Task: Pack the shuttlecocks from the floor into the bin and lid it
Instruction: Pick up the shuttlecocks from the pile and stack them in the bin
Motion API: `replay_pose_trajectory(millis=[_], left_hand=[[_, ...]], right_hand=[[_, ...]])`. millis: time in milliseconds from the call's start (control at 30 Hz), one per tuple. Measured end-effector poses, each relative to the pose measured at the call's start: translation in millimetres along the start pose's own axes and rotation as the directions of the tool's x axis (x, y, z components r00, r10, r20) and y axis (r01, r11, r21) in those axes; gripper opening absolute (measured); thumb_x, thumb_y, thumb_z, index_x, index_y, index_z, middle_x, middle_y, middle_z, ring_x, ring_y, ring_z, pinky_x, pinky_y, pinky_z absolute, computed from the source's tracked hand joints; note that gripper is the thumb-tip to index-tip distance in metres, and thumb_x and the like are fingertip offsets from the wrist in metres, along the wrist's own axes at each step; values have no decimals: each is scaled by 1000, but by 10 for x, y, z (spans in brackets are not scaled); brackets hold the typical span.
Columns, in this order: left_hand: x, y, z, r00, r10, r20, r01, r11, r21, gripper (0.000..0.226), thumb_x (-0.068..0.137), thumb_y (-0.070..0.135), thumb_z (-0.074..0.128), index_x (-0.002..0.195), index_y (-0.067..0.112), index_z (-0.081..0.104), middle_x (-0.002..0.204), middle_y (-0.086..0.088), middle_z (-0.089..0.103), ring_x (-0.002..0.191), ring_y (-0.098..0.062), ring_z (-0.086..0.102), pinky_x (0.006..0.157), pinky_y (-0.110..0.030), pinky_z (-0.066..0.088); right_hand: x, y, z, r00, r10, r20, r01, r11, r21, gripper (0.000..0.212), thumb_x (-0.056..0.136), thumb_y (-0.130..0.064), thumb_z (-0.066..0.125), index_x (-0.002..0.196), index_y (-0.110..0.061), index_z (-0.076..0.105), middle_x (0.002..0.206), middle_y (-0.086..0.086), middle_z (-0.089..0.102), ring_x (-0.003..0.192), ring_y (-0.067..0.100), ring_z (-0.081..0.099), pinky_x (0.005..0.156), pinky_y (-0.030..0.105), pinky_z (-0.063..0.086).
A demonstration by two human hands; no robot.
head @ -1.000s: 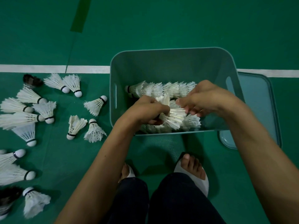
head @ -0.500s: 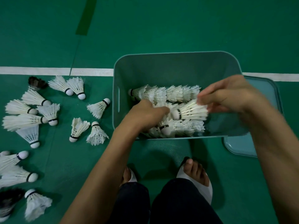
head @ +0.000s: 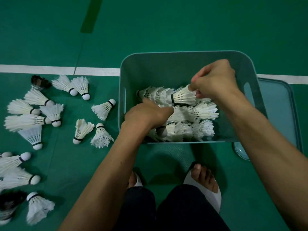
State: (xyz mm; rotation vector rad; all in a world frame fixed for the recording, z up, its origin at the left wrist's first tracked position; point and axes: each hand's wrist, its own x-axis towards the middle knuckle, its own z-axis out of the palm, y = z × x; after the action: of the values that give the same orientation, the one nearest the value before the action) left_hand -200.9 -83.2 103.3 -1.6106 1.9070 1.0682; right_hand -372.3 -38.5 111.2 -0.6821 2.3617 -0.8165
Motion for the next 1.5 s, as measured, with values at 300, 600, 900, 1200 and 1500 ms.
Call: replay_pose_trajectory(millis=[300, 600, 900, 1200, 1500], left_hand=[[36, -11, 9, 994, 94, -63, -94, 996, -3, 89, 89, 62, 51, 161, 26, 13, 144, -7, 56, 126, -33, 55, 104, -44, 47], [110, 7, 4, 1000, 12, 28, -8, 990, -138, 111, 92, 51, 57, 158, 9, -22, 152, -18, 46, 133, -38, 51, 109, -43, 43], [200, 22, -53, 998, 58, -15, -59, 986, -153, 95, 88, 49, 58, 162, 32, 0, 154, -10, 45, 133, -38, 49, 113, -50, 40], [4, 14, -22, 959, 175, -221, -216, 961, -175, 81, 93, 49, 51, 162, 40, 9, 109, 5, 50, 99, -24, 52, 92, -35, 47], [78, -15, 42, 967, 179, -180, -182, 983, 0, 78, 96, 49, 50, 160, 40, 8, 129, -10, 63, 119, -36, 60, 100, -42, 47]], right_hand=[[68, 7, 399, 982, -77, -171, 85, 996, 36, 17, 75, -6, 77, 65, -19, 74, 72, -7, 73, 77, 17, 72, 78, 28, 58], [294, -22, 528, 972, 210, -107, -166, 931, 324, 14, 78, 0, 77, 84, -11, 73, 85, 1, 72, 76, 19, 71, 75, 36, 64], [343, 75, 470, 900, 386, 203, -432, 728, 532, 21, 85, 12, 61, 96, -1, 73, 78, 11, 69, 56, 19, 61, 56, 28, 60], [382, 156, 331, 806, 396, 440, -589, 614, 525, 23, 95, 6, 52, 90, -12, 65, 85, 6, 64, 74, 16, 59, 62, 27, 50], [375, 28, 563, 950, 280, 137, -312, 860, 404, 10, 82, -1, 72, 91, -4, 75, 86, 10, 73, 64, 23, 66, 64, 33, 63]])
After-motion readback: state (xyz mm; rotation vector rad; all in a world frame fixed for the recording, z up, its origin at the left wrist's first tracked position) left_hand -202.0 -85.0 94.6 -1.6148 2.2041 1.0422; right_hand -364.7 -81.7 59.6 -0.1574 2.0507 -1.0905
